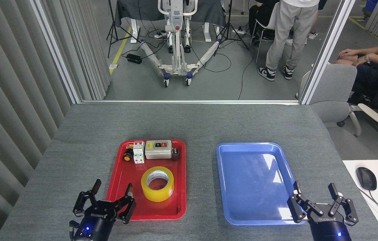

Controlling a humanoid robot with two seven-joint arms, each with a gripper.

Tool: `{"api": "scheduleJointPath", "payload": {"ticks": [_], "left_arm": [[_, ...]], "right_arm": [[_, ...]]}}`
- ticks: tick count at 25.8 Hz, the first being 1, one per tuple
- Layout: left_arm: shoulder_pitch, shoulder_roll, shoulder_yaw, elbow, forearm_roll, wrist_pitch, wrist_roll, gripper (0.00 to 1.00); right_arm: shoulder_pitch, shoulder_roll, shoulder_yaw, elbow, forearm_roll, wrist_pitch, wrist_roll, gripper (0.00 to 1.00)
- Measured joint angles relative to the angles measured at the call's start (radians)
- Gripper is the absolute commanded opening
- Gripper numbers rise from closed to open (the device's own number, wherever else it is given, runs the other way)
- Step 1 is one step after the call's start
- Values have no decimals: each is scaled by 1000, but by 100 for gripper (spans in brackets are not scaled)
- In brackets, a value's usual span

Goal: Place and move tape with both arms
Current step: 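Move the left gripper forward to the yellow tape roll in the red tray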

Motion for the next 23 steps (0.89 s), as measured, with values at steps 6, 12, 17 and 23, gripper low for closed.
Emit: {"api": "scheduleJointPath", "payload": {"ticks": [6, 12, 17, 23], "left_arm": [[-7, 1, 0, 14, 6, 0, -1, 100], [-14, -1, 0, 31, 6, 1, -1, 100], [-48, -8, -15, 80, 6, -1, -1, 100], [-170, -44, -60, 216, 5, 19, -1, 100]], "right_arm": [[1, -2, 0, 1, 0, 0, -2, 100], [5, -5, 1, 1, 0, -12, -24, 100], [6, -4, 1, 3, 0, -20, -28, 100], [6, -3, 2, 4, 0, -22, -28, 100]]}}
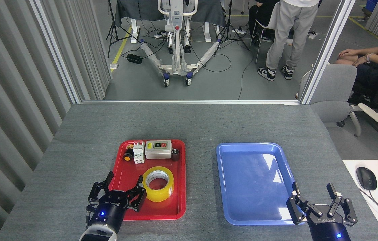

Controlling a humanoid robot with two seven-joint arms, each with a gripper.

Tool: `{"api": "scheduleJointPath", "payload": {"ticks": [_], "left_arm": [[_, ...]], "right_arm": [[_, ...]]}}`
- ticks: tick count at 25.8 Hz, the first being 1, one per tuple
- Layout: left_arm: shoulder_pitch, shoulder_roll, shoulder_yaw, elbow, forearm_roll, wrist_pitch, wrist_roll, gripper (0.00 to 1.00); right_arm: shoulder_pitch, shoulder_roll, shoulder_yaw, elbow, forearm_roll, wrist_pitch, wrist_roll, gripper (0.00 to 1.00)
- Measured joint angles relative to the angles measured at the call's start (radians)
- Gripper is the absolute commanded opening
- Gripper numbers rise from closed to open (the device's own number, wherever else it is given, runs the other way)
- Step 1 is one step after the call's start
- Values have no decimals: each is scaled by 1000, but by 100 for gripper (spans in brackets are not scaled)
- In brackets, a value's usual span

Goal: Place and move tape with both arms
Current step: 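Move the left gripper forward to the yellow tape roll in the red tray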

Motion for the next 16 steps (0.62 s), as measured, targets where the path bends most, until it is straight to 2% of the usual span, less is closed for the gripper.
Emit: {"api": "scheduleJointPath", "payload": {"ticks": [6, 10, 14, 16], "left_arm": [[-110, -47, -4, 164, 0, 9, 0, 100], [-183, -52, -4, 251, 10, 49, -13, 100], [-247, -51, -7, 315, 77, 82, -35, 100], [-271, -50, -9, 331, 131, 87, -91, 100]], "right_arm": [[1, 1, 1, 1, 0, -1, 0, 100], [-2, -1, 2, 12, 0, -1, -2, 100], [-4, -3, 5, 22, 0, -1, -3, 100], [-5, -3, 6, 24, 0, -2, -3, 100]]}}
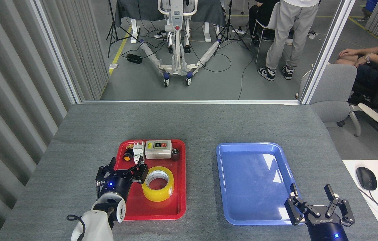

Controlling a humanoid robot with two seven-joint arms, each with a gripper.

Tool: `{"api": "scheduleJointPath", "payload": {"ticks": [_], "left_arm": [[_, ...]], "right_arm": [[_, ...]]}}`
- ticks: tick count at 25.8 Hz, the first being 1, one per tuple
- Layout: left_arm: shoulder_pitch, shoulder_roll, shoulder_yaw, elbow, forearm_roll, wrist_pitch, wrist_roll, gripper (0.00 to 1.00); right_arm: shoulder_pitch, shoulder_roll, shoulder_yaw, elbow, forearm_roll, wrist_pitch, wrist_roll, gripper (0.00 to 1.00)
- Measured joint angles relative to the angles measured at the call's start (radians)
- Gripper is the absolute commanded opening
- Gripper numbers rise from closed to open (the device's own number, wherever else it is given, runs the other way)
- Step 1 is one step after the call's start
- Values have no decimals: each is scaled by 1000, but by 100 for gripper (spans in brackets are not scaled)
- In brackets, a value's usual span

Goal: Place and move tape with both arms
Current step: 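Move the left gripper forward to the yellow tape roll in the red tray, then close the left gripper on the rim of the yellow tape roll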

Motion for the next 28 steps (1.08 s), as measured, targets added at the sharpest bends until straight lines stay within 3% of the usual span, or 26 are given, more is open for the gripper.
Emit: {"api": "scheduleJointPath", "payload": {"ticks": [7, 11, 20, 28], "left_arm": [[-82, 2, -2, 19, 125, 3, -378, 100], [-108, 1, -12, 49, 131, -1, -506, 100], [-170, -4, -61, 148, 110, -5, -549, 100], [-192, -6, -96, 214, -21, -10, -548, 100]], "right_arm": [[-7, 0, 3, 1, 0, -29, 4, 100], [-8, 2, 4, 1, 0, -34, 4, 100], [-8, 4, 10, 1, 0, -37, 8, 100], [-5, 7, 12, 1, 0, -37, 3, 100]]}}
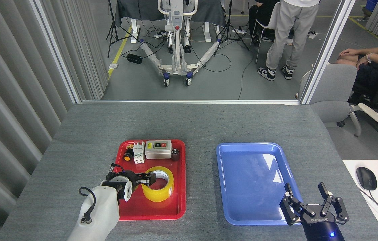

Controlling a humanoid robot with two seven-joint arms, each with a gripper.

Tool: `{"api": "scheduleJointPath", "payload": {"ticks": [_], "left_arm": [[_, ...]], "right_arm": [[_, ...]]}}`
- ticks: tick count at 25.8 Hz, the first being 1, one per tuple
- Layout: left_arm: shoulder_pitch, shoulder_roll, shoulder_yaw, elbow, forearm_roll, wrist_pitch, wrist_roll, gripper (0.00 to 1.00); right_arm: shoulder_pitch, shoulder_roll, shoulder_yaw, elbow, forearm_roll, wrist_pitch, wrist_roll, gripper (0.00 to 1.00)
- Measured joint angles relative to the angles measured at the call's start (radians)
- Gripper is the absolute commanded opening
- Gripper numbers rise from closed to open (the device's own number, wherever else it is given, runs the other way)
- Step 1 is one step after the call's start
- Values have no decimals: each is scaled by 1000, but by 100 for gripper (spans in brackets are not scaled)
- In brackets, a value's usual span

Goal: Place and move tape with both arms
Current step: 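Close the left gripper on the rim of the yellow tape roll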

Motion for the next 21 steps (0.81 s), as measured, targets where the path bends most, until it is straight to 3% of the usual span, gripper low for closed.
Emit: {"api": "scheduleJointPath", "payload": {"ticks": [14, 21], "left_arm": [[-6, -3, -45, 24, -22, -22, -4, 99], [-8, 1, -53, 30, -24, -69, -4, 88]], "right_arm": [[-1, 1, 3, 0, 0, 2, -3, 100], [-1, -3, 3, 2, 0, 2, -2, 100]]}}
